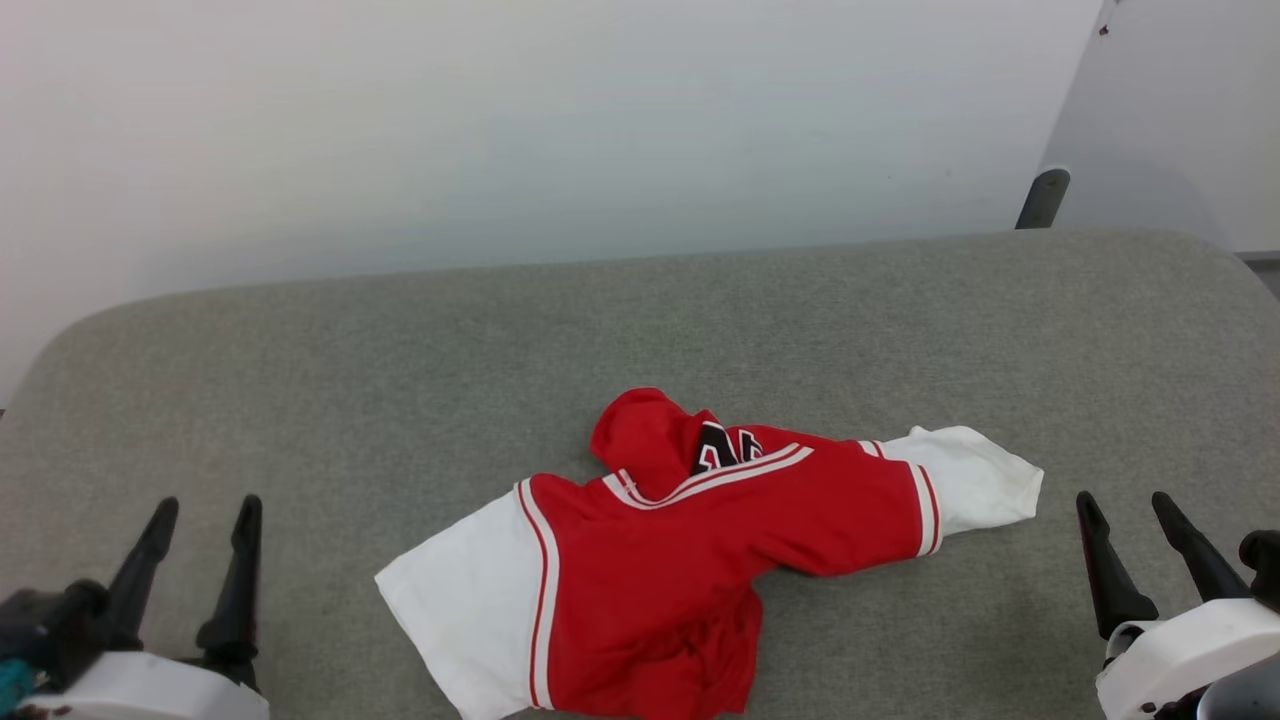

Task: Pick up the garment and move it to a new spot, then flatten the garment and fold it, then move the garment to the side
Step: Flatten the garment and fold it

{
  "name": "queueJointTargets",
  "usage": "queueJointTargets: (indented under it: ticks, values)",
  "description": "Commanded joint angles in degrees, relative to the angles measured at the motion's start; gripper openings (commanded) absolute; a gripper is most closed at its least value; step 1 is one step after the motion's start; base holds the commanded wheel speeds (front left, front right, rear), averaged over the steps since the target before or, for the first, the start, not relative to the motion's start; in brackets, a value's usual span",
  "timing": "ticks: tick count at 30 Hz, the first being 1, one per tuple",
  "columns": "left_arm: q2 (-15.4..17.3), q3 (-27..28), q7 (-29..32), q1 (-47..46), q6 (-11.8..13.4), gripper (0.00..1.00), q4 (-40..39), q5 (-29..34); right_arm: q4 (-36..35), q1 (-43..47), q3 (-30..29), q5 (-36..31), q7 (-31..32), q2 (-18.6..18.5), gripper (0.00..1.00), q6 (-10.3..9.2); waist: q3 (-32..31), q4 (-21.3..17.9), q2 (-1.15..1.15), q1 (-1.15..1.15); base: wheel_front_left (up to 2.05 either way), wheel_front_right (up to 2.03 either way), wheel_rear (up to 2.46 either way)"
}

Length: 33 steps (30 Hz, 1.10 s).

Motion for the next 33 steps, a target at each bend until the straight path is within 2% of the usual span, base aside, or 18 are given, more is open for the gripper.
queueJointTargets:
  ticks: [1,14,24,29,33]
  values:
    - [0.49,-0.07,0.37,-0.81,-0.56,1.0,-0.05,-0.25,-0.24,0.79,0.16,-0.11,-0.31,0.13,1.0,-0.04,0.17,-0.18,0.0,0.0,0.0,0.0,0.0]
    - [1.91,-0.96,3.37,-2.62,-0.4,1.0,-1.35,-0.61,0.61,0.54,0.62,0.12,-0.73,0.37,1.0,-0.04,0.26,-0.73,0.0,0.0,0.0,0.0,0.0]
    - [2.0,-1.26,4.39,-3.04,-1.59,1.0,-1.02,-2.52,0.04,0.86,0.39,0.21,-0.46,0.0,1.0,-0.04,0.27,-0.82,0.0,0.0,0.0,0.0,0.0]
    - [2.45,-2.54,10.12,-4.8,-3.07,1.0,-0.48,-6.21,-0.06,0.36,0.47,0.44,-0.56,-0.26,1.0,-0.04,0.72,-0.88,0.0,0.0,0.0,0.0,0.0]
    - [3.28,-4.12,19.55,-7.68,-4.04,1.0,0.36,-11.38,-0.38,-0.49,0.73,0.39,-0.45,-0.3,1.0,-0.04,1.75,-1.24,0.0,0.0,0.0,0.0,0.0]
